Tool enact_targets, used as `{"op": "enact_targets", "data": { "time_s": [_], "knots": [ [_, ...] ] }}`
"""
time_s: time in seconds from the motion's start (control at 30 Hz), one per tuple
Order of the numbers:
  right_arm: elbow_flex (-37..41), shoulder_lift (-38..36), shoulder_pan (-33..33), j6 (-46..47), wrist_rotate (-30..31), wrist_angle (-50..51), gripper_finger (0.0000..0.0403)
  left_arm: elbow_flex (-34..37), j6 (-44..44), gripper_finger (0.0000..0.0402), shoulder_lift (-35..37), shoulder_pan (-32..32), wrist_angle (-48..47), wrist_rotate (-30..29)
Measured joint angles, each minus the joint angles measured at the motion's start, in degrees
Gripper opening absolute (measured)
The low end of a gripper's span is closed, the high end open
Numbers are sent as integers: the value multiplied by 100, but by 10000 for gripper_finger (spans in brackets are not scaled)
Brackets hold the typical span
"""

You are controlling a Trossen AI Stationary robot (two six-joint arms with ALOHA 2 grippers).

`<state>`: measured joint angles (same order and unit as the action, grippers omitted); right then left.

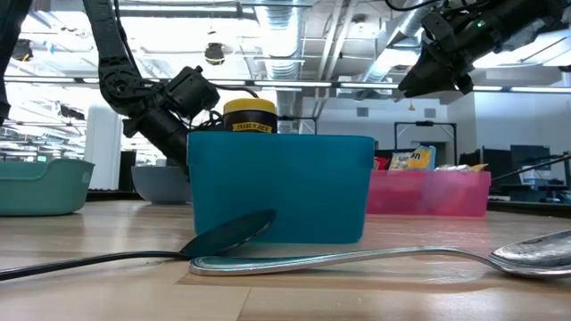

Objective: Pick & Place Food Item
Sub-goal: Put the green noodle pack into the red bin

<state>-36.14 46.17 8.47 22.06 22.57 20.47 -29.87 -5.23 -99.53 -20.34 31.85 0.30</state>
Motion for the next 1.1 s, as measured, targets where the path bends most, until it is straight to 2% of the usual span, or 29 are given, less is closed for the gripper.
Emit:
{"op": "enact_targets", "data": {
  "time_s": [0.6,1.1],
  "knots": [
    [0,1,0,-15,0,2,123,0,17,0,105,0,18,-9],
    [4,150,0,-158,0,-151,123,2,1044,0,1708,100,-164,-9]
  ]
}}
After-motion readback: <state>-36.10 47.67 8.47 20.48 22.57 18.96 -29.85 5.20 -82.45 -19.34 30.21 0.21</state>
